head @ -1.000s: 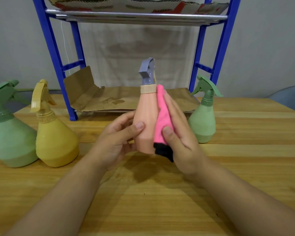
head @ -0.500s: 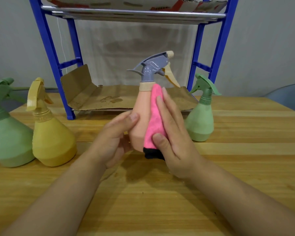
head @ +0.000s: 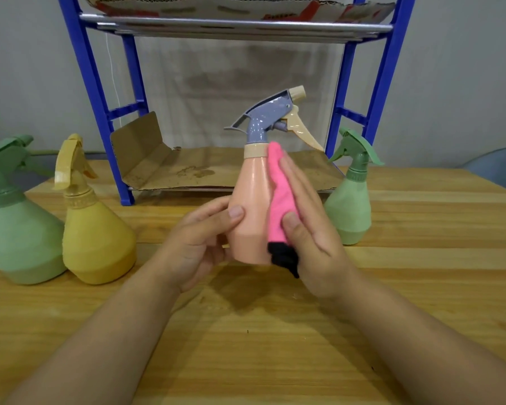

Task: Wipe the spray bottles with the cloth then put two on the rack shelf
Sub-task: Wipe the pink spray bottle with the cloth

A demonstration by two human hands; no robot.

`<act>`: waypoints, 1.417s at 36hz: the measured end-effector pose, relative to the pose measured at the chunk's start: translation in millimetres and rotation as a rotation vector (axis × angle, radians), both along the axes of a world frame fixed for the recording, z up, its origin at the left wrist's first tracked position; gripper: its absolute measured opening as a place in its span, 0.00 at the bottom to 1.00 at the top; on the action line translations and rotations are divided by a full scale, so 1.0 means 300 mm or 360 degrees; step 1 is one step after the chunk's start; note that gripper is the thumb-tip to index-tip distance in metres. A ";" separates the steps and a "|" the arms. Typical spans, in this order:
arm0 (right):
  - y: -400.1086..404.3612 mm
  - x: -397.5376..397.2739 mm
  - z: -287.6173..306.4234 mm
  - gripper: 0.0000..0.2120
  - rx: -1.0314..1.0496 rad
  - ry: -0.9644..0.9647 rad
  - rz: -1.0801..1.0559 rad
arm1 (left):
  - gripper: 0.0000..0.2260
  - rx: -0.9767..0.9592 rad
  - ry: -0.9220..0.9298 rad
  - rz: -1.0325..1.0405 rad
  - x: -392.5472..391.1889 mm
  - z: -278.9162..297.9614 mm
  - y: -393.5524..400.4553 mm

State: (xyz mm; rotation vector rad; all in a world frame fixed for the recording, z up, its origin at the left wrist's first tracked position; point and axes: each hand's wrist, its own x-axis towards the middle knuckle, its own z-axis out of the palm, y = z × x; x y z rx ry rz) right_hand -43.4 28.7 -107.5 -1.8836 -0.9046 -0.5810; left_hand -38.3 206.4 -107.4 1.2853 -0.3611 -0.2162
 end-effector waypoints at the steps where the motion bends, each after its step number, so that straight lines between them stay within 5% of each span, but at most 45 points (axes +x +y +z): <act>1: -0.001 0.002 0.001 0.30 0.0098 0.0068 0.0035 | 0.26 -0.0004 0.0010 0.0025 -0.002 0.000 -0.004; 5: 0.004 0.015 -0.020 0.31 0.0235 0.0202 -0.0032 | 0.22 -0.0013 0.0031 0.0199 -0.008 0.002 -0.033; 11: 0.027 0.015 -0.038 0.31 -0.0086 0.0031 -0.0225 | 0.16 0.0042 -0.0071 0.0426 -0.003 0.000 -0.037; 18: 0.028 0.024 -0.031 0.30 -0.0306 -0.0236 -0.0190 | 0.26 -0.0018 -0.0071 0.0248 -0.002 0.001 -0.017; 24: 0.012 0.025 -0.020 0.33 0.0001 0.0044 0.0014 | 0.23 -0.0114 0.0046 0.0265 -0.002 0.002 -0.016; 29: 0.028 0.021 -0.034 0.32 0.0198 0.0203 0.0005 | 0.20 0.0130 0.0012 0.0258 -0.001 0.002 -0.013; 36: 0.023 0.012 -0.030 0.33 -0.0157 -0.0064 -0.0149 | 0.28 0.0121 -0.0044 0.0108 -0.002 0.003 0.001; 41: 0.018 0.018 -0.006 0.33 0.0187 0.0150 0.0110 | 0.33 -0.0134 0.0027 0.0135 0.001 0.005 0.001; 45: 0.012 0.015 -0.010 0.32 0.0349 0.0364 0.0145 | 0.21 -0.0115 0.0066 0.0187 -0.002 0.002 -0.015; 51: 0.024 0.003 -0.033 0.33 -0.0135 -0.0012 -0.0237 | 0.27 0.0189 -0.0076 0.0099 -0.002 -0.003 -0.019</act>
